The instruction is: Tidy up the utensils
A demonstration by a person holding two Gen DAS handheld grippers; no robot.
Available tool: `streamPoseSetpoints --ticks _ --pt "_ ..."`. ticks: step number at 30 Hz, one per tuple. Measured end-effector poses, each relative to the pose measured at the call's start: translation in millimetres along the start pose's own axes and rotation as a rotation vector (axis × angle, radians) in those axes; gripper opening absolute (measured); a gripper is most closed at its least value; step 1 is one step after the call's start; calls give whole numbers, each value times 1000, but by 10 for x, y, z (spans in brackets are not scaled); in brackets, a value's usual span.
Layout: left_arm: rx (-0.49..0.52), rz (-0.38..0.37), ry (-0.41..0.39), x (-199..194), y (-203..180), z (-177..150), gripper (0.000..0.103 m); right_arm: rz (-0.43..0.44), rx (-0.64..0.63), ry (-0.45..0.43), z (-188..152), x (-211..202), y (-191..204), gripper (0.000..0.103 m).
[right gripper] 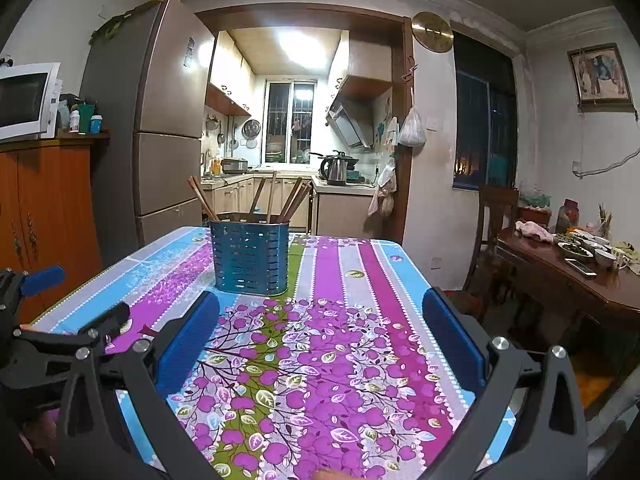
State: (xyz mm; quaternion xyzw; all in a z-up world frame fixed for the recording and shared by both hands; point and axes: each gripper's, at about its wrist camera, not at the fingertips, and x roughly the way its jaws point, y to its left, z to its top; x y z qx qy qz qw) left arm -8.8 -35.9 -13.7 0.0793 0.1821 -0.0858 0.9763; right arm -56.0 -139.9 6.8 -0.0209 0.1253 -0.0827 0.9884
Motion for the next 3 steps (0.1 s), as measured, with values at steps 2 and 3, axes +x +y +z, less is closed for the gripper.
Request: streamPoseSetpoints --ticks 2,3 --pt "8 20 -5 -2 -17 -5 98 -1 -1 1 -5 -3 2 98" --pt "11 23 -3 4 -22 -9 98 -2 -3 3 -5 -2 1 98"
